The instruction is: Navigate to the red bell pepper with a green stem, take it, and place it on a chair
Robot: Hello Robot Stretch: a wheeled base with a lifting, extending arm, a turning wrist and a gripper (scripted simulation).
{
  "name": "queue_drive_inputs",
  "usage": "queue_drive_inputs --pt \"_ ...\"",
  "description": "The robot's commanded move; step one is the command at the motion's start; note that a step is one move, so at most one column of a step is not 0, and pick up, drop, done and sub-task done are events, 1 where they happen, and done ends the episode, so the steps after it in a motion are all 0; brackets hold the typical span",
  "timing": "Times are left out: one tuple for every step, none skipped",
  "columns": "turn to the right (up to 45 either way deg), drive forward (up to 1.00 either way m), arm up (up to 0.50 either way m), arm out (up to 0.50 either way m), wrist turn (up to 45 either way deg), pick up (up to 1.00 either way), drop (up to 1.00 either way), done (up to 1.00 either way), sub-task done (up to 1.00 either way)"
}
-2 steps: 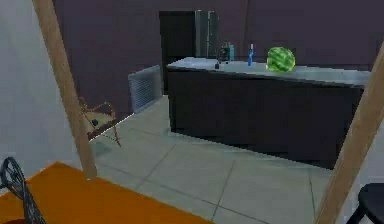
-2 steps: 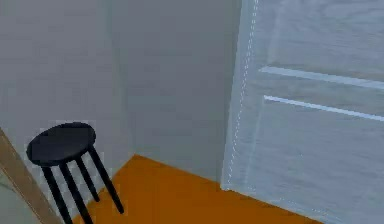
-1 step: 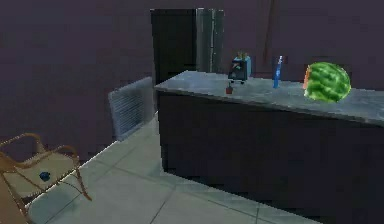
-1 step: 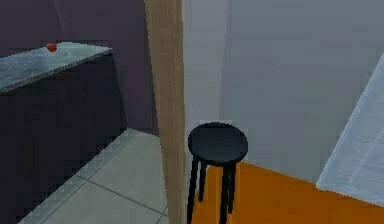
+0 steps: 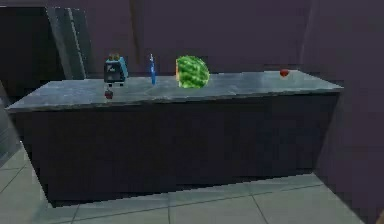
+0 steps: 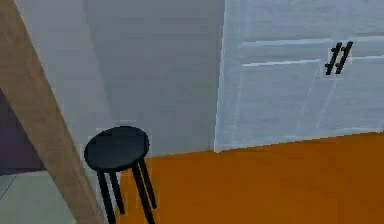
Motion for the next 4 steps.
queue_drive_inputs --pt "0.0 0.60 0.00 0.00 0.0 0.00 0.00 0.00 0.00" --pt "27.0 0.00 0.00 0.00 0.0 0.00 0.00 0.00 0.00" --pt "0.0 0.35 0.00 0.00 0.0 0.00 0.00 0.00 0.00" --pt "-45.0 0.00 0.00 0.00 0.0 0.00 0.00 0.00 0.00"
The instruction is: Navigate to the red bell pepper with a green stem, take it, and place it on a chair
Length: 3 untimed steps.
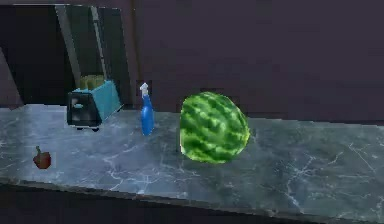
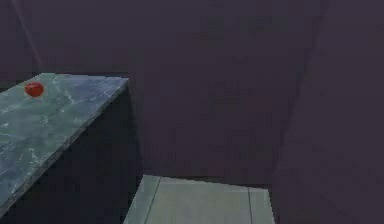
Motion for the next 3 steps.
queue_drive_inputs --pt "-45.0 0.00 0.00 0.00 0.0 0.00 0.00 0.00 0.00" --pt "-45.0 0.00 0.00 0.00 0.0 0.00 0.00 0.00 0.00" --pt "-36.0 0.00 0.00 0.00 0.0 0.00 0.00 0.00 0.00"
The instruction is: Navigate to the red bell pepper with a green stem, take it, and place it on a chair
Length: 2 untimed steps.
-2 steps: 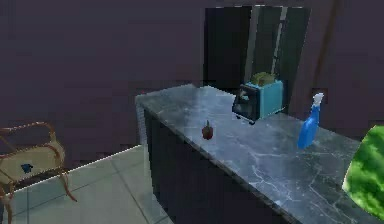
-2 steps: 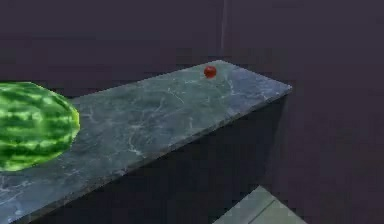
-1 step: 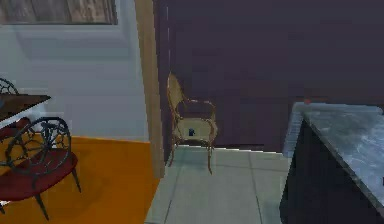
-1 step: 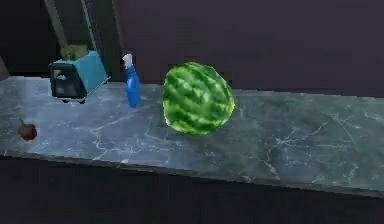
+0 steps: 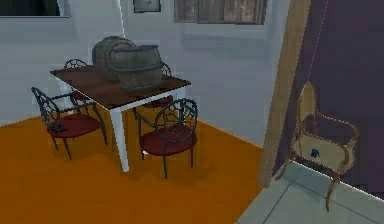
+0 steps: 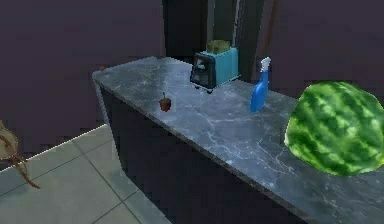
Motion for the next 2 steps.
queue_drive_inputs --pt "-3.0 0.00 0.00 0.00 0.0 0.00 0.00 0.00 0.00" --pt "45.0 0.00 0.00 0.00 0.0 0.00 0.00 0.00 0.00"
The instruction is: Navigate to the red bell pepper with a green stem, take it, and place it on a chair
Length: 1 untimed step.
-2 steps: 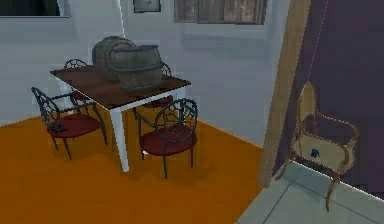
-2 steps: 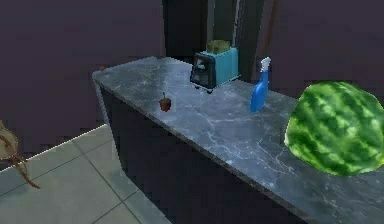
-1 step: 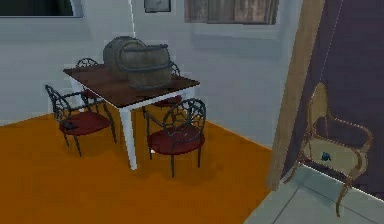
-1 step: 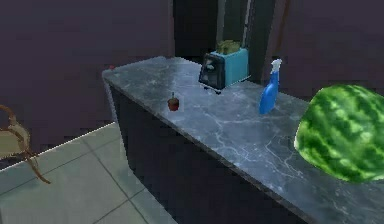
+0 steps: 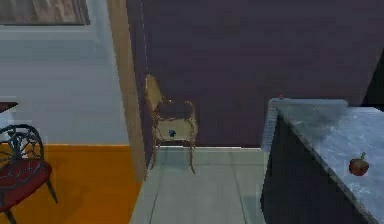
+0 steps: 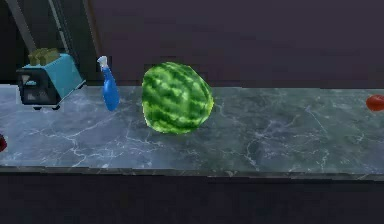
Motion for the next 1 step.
queue_drive_inputs --pt "6.0 0.00 0.00 0.00 0.0 0.00 0.00 0.00 0.00"
